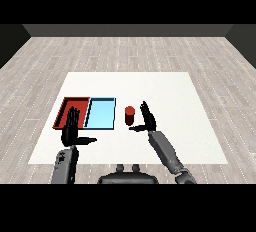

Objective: Pick the red can and put it in the red box

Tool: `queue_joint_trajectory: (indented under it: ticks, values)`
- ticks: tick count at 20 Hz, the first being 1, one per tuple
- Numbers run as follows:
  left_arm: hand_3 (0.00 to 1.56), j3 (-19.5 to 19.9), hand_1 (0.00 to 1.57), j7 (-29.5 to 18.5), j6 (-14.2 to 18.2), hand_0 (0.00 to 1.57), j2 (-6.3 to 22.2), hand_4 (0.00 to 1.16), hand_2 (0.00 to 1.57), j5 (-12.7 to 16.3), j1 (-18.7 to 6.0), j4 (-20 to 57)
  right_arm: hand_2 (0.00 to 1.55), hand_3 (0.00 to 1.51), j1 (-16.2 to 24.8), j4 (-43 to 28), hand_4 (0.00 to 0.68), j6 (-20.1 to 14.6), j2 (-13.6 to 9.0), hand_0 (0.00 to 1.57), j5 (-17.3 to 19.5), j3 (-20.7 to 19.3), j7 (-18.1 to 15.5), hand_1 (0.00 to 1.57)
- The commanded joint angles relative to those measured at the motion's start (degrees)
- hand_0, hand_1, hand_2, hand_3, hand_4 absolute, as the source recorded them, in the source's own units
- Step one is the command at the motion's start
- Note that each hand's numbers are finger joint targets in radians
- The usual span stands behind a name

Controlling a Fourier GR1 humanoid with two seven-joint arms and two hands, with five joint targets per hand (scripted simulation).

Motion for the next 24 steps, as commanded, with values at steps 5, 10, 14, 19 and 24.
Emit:
queue_joint_trajectory:
  ticks: [5,10,14,19,24]
  values:
    - [0.0,-0.1,0.0,1.2,1.4,0.0,-0.3,0.0,0.0,-0.8,-2.0,1.0,0.0,0.0,-5.5,11.0,0.0,-2.0,0.0,0.0,-10.6,7.0,-6.4,0.0]
    - [0.0,3.0,0.0,-0.1,-1.2,0.0,2.1,0.0,0.0,2.2,-4.4,3.6,0.0,0.0,-7.0,10.6,0.0,-4.4,0.0,0.0,-11.3,8.0,-6.5,0.0]
    - [0.0,-0.9,0.0,0.8,1.1,0.0,-0.5,0.0,0.0,-1.2,-0.3,-1.4,0.0,0.0,-10.9,16.4,0.0,-3.0,0.0,0.0,-15.7,9.6,-7.9,0.0]
    - [0.0,-0.3,0.0,-3.1,0.1,0.0,-1.0,0.0,0.0,-0.7,1.8,-0.7,0.0,0.0,-11.5,15.0,0.0,-4.1,0.0,0.0,-14.3,9.4,-4.4,0.0]
    - [0.0,0.2,0.0,2.5,1.1,0.0,-0.2,0.0,0.0,0.4,-1.9,-0.8,0.0,0.0,-15.8,18.5,0.0,-5.5,0.0,0.0,-21.0,14.3,-5.8,0.0]
